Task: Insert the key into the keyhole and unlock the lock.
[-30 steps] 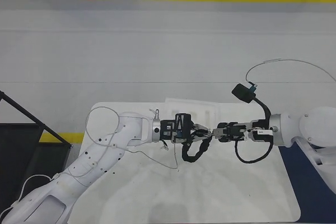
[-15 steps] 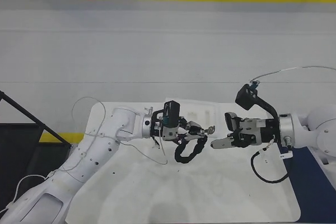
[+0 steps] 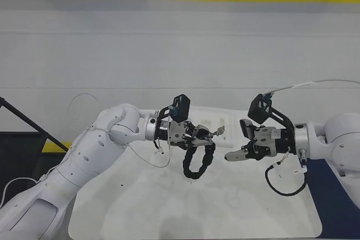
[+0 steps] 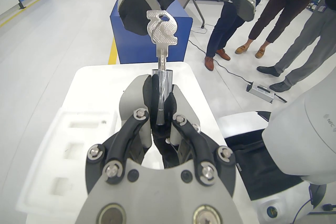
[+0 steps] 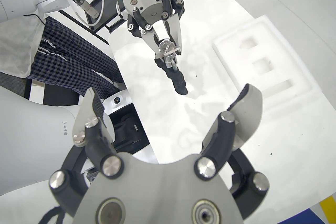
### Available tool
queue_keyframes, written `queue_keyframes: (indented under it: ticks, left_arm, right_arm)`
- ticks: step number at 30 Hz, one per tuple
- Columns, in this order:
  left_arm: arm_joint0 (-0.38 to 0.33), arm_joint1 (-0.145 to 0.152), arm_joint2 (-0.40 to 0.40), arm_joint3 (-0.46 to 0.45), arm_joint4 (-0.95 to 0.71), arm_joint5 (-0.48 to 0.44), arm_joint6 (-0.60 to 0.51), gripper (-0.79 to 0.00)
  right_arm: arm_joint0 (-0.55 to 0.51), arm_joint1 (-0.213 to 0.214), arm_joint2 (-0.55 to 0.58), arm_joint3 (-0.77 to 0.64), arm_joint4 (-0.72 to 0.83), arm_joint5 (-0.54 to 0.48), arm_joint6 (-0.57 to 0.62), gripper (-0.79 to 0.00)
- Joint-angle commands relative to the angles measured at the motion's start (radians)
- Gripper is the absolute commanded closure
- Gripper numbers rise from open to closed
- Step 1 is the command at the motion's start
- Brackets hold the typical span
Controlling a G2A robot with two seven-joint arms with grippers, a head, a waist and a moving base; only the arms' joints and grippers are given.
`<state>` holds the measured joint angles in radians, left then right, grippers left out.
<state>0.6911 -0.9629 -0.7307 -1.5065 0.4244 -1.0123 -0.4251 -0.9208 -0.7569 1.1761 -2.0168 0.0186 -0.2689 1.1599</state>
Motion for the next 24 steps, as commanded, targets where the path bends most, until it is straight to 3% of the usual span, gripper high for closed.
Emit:
queue_keyframes:
  ticks: [1, 7, 16, 23, 24]
  left_arm:
    - [-0.005, 0.003, 0.002, 0.003, -0.016, 0.000, -0.028, 0.000]
    - [-0.022, 0.004, 0.024, 0.017, -0.063, 0.000, -0.097, 0.000]
    - [-0.073, -0.010, 0.091, 0.056, -0.136, 0.000, -0.168, 0.000]
    - [-0.100, -0.014, 0.121, 0.075, -0.171, 0.000, -0.202, 0.000]
    - [-0.102, -0.014, 0.124, 0.074, -0.175, 0.000, -0.205, 0.000]
  right_arm:
    - [0.000, 0.000, 0.000, 0.000, 0.000, 0.000, 0.000, -0.785]
    - [-0.014, 0.000, -0.007, 0.000, -0.038, -0.017, -0.014, -0.785]
    - [-0.026, -0.009, -0.031, 0.054, -0.216, -0.321, -0.150, -0.785]
    - [0.002, -0.020, -0.079, 0.057, -0.361, -0.457, -0.211, -0.785]
    - [0.006, -0.022, -0.084, 0.056, -0.374, -0.465, -0.219, -0.742]
